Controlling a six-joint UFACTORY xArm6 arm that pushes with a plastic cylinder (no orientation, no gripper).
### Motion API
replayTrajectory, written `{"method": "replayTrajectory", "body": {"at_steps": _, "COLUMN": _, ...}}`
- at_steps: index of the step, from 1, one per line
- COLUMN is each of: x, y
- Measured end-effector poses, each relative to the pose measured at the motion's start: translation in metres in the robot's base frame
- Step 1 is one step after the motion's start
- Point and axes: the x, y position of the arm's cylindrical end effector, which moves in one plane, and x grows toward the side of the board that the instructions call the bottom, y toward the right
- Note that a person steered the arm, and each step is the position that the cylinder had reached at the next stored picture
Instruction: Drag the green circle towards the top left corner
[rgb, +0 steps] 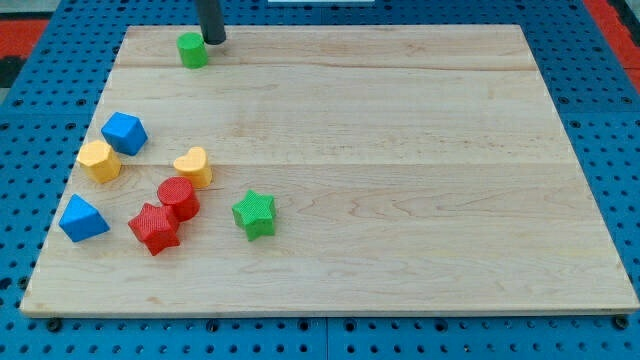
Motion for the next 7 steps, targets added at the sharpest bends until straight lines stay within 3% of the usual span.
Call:
{"method": "replayTrajectory", "body": {"at_steps": 4, "x": 0.02, "y": -0.026}}
{"method": "replayTrajectory", "body": {"at_steps": 5, "x": 0.035, "y": -0.008}}
{"method": "replayTrajectory", "body": {"at_steps": 7, "x": 0.058, "y": -0.056}}
